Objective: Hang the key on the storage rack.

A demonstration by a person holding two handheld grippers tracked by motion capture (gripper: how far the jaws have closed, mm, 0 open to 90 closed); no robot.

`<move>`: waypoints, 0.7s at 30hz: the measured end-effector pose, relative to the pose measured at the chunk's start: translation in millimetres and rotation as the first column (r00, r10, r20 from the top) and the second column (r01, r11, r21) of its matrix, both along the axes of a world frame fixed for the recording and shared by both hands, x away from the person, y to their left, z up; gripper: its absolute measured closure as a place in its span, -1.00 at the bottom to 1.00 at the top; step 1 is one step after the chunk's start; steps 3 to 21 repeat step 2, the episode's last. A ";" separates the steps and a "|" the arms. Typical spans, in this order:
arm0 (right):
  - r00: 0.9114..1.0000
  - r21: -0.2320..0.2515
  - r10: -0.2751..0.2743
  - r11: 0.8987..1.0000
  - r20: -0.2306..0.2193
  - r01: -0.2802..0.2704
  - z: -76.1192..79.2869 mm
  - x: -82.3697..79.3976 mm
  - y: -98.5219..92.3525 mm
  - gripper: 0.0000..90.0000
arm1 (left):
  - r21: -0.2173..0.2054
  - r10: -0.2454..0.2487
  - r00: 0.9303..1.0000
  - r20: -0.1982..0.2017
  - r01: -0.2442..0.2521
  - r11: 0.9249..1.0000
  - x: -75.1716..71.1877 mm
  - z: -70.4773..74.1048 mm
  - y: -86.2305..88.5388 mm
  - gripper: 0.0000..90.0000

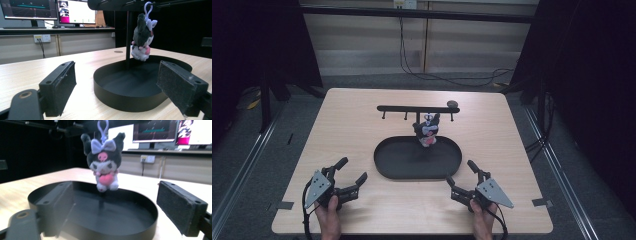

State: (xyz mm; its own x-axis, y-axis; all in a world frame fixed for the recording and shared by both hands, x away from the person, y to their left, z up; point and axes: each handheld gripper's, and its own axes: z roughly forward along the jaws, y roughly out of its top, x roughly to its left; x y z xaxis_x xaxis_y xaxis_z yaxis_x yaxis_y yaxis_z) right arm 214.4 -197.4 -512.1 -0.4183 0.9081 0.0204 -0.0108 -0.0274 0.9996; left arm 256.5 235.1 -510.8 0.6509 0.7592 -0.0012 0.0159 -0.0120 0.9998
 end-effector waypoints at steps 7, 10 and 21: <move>0.999 -0.029 -0.002 1.000 0.042 0.004 -0.4 -3.6 2.4 -0.69 | -0.009 -0.001 1.000 -0.001 0.001 1.000 0.0 -0.1 -0.6 -0.66; 0.999 -0.029 -0.002 1.000 0.042 0.004 -0.4 -3.6 2.4 -0.69 | -0.009 -0.001 1.000 -0.001 0.001 1.000 0.0 -0.1 -0.6 -0.66; 0.999 -0.029 -0.002 1.000 0.042 0.004 -0.4 -3.6 2.4 -0.69 | -0.009 -0.001 1.000 -0.001 0.001 1.000 0.0 -0.1 -0.6 -0.66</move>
